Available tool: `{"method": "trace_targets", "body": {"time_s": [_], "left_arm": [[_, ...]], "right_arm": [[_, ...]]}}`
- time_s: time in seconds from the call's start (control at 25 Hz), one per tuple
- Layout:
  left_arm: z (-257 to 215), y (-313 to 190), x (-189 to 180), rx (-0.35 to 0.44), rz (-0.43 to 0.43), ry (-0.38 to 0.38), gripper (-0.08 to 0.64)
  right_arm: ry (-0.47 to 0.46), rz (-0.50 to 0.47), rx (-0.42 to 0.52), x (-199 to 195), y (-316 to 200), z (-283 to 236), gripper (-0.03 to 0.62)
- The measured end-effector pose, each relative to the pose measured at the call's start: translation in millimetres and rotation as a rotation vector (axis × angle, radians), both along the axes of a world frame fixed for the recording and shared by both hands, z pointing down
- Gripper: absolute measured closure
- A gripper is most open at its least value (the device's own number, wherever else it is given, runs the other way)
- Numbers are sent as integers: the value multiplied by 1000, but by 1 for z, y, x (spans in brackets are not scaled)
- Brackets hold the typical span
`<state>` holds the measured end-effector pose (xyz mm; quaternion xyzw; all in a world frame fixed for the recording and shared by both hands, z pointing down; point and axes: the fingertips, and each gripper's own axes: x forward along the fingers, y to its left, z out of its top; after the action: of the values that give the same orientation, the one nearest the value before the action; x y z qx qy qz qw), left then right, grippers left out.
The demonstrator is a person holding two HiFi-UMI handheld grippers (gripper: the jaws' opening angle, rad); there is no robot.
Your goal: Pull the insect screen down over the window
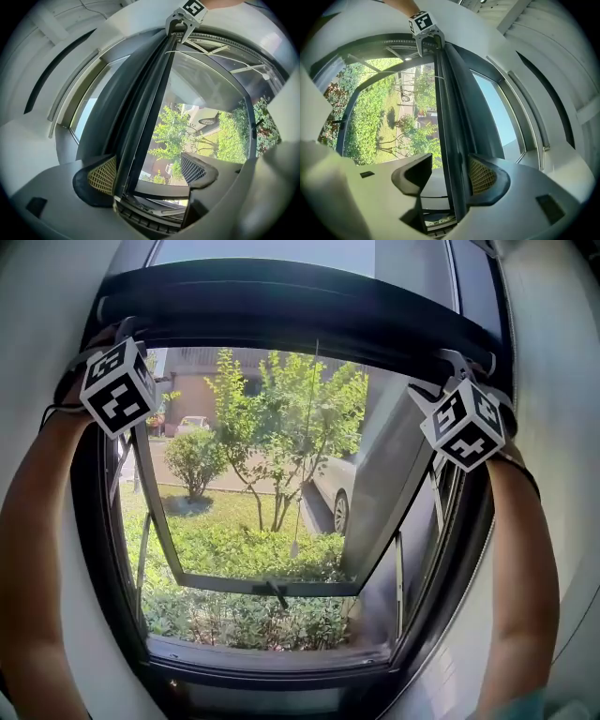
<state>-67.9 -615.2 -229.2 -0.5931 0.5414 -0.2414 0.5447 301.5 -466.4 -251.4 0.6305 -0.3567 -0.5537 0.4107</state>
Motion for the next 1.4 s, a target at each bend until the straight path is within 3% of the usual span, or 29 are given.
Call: {"method": "trace_targets", "body": {"time_s": [0.28,0.48,1.08,1.4], "left_arm": [[2,-14,-6,-15,-133,-112,129],[12,-13,-9,-29,-153,-140,118],[107,2,-10,-196,-101,-263,118],[154,14,-10,-290,-72,-329,118]], "right_arm": [[11,66,-69,6,-10,8,371],[42,112,-77,5,-12,12,371],[34,173,-328,9,-2,103,373],[13,173,-408,7,-3,152,373]]}}
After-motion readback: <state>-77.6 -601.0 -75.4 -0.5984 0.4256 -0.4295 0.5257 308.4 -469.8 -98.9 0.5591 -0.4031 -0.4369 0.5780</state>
